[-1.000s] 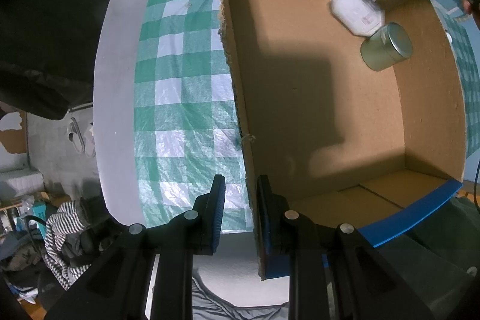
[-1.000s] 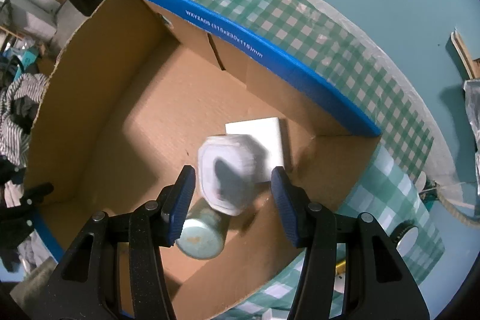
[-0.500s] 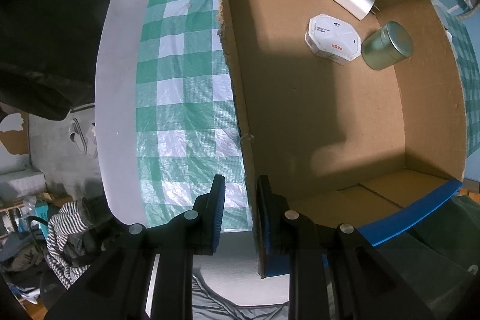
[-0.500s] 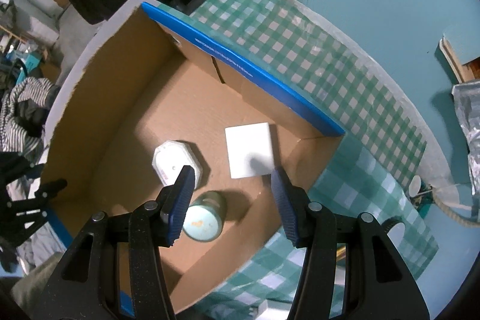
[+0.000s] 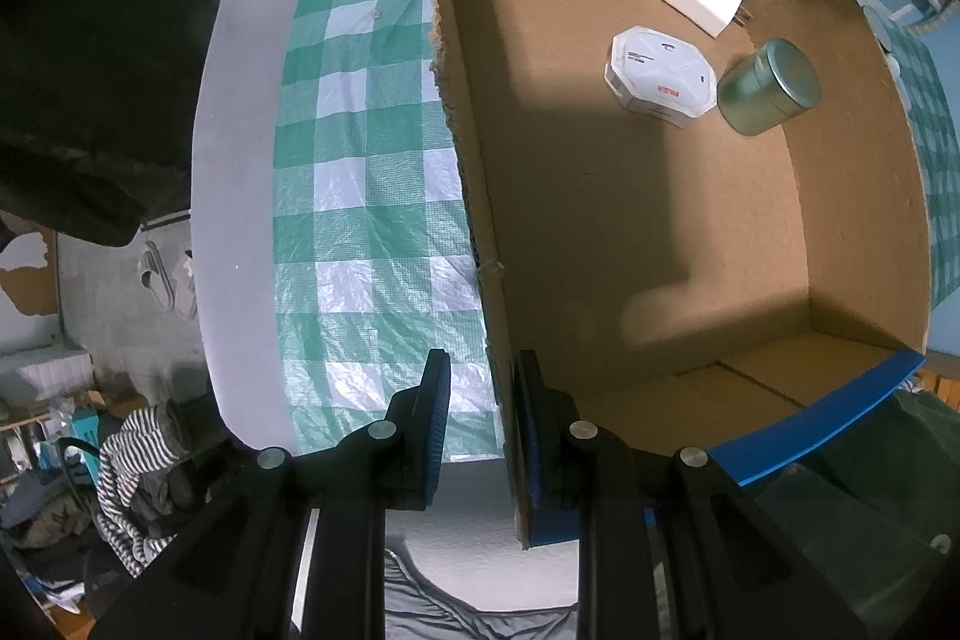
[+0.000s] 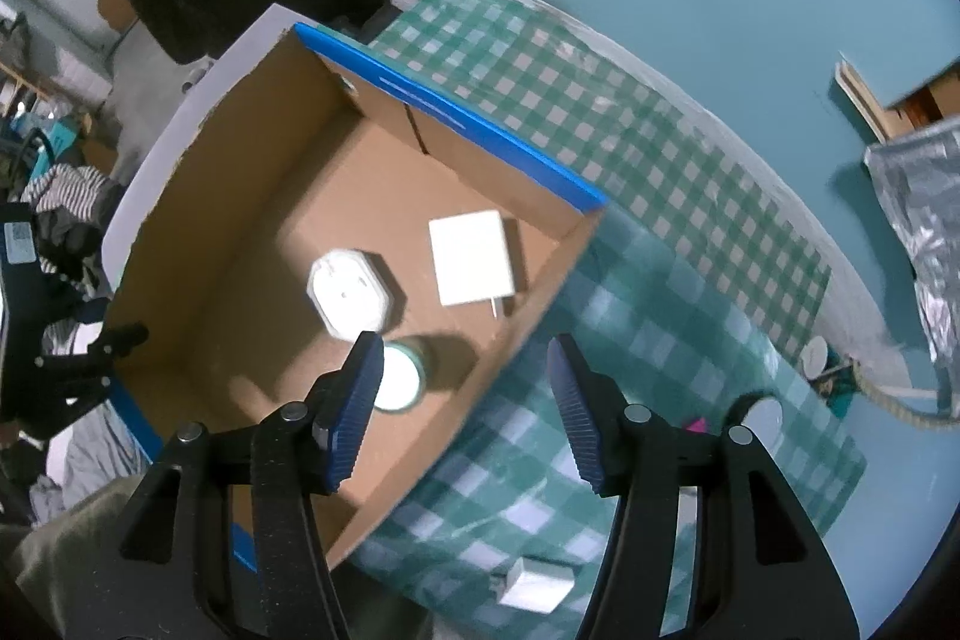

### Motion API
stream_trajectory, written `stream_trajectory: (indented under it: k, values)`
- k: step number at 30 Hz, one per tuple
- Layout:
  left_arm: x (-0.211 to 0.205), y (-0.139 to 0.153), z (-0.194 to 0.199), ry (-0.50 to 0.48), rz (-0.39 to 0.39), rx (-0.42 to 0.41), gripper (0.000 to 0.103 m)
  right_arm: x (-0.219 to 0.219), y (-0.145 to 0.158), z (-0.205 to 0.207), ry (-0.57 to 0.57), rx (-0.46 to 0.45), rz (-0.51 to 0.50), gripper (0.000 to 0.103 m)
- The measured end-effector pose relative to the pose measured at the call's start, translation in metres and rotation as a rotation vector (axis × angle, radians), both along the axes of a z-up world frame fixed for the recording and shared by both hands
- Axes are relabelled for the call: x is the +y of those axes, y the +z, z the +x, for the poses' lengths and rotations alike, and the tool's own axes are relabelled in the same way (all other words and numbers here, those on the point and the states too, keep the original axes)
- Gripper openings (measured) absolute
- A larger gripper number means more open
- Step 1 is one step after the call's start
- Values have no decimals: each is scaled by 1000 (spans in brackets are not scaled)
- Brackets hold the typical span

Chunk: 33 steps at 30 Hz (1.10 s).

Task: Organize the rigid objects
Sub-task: 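Move the right gripper out of the box toward the white square plug, then close the right gripper on the white square plug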

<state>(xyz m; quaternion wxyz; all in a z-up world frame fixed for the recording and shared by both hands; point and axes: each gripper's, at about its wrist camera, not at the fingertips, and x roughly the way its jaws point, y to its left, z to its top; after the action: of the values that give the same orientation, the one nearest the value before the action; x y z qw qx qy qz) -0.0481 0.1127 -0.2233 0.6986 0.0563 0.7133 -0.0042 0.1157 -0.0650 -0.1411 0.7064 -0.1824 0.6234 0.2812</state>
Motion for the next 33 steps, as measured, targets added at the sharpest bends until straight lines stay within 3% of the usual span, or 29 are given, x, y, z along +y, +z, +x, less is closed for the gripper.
stream_trajectory:
  k: [13, 22, 33]
  values:
    - [-2, 2, 0, -35, -6, 4, 22, -58, -8, -31, -113, 19, -30, 63]
    - [-6, 4, 0, -68, -3, 9, 22, -119, -47, -63, -238, 111, -78, 64]
    - [-8, 5, 1, -76, -4, 14, 22, -153, -97, -97, -330, 186, -100, 64]
